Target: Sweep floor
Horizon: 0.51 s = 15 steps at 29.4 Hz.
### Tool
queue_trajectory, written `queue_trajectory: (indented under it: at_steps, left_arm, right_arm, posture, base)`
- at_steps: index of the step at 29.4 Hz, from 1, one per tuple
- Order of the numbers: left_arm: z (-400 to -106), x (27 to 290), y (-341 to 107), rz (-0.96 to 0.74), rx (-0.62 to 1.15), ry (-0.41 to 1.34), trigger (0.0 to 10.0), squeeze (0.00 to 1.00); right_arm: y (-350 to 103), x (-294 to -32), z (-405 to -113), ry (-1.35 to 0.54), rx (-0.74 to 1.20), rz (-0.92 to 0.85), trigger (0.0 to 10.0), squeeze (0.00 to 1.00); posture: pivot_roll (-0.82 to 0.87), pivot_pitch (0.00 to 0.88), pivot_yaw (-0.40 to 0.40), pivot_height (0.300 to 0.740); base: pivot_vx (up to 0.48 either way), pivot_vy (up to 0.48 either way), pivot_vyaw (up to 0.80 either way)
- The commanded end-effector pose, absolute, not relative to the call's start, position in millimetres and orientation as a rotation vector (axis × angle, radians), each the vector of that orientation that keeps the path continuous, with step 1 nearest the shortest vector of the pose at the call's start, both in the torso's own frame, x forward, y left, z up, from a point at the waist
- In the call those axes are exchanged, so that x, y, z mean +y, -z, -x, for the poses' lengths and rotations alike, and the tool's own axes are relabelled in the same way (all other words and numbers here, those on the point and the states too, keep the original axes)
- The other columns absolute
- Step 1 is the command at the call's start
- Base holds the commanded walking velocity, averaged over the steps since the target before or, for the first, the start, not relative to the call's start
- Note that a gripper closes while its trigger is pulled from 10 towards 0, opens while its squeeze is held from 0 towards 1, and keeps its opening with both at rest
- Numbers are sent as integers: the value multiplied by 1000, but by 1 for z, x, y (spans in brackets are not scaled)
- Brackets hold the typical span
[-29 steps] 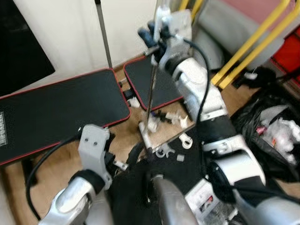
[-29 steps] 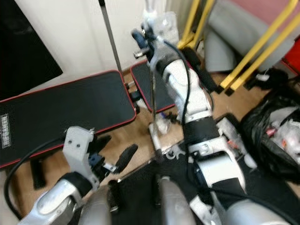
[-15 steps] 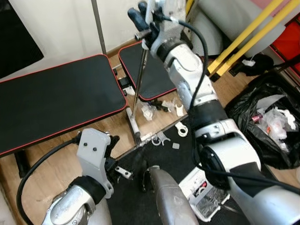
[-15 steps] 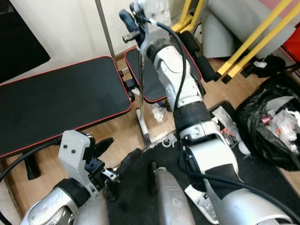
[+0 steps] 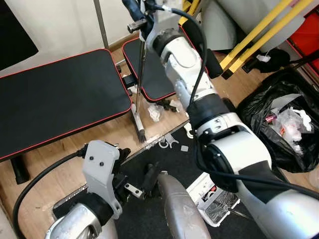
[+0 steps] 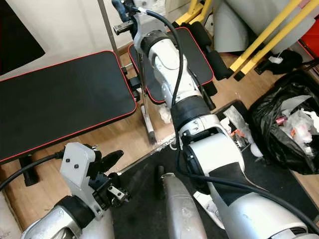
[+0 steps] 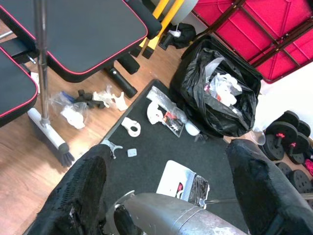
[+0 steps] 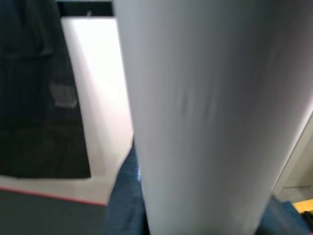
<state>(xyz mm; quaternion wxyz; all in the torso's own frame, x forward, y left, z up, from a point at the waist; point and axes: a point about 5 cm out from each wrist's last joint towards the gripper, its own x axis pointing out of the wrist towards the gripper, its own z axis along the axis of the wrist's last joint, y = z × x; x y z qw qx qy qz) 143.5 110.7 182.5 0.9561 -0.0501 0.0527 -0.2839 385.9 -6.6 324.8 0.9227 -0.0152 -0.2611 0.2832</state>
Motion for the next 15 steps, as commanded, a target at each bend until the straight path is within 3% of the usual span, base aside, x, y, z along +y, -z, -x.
queue_trajectory:
  at_steps: [1, 2, 10, 15]
  left_arm:
    - [-140, 111, -179, 116, 146, 519, 10000, 0]
    - [-140, 111, -179, 118, 147, 519, 10000, 0]
    - [-144, 111, -178, 119, 147, 520, 10000, 0]
    - [-153, 113, -175, 111, 143, 518, 10000, 0]
  right_arm:
    - [-315, -3, -386, -593, -515, 46, 10000, 824]
    - [-310, -1, -385, -606, -502, 62, 10000, 1000]
    - [-300, -6, -386, -624, -481, 68, 10000, 1000]
    - [-282, -24, -384, -636, -467, 75, 10000, 1000]
  posture:
    - [-61, 498, -238, 740]
    - [-64, 495, -239, 740]
    - [-79, 484, -236, 740]
    - [-86, 457, -226, 740]
  base:
    - [0, 0, 0]
    - [0, 0, 0]
    - [0, 0, 0]
    - [0, 0, 0]
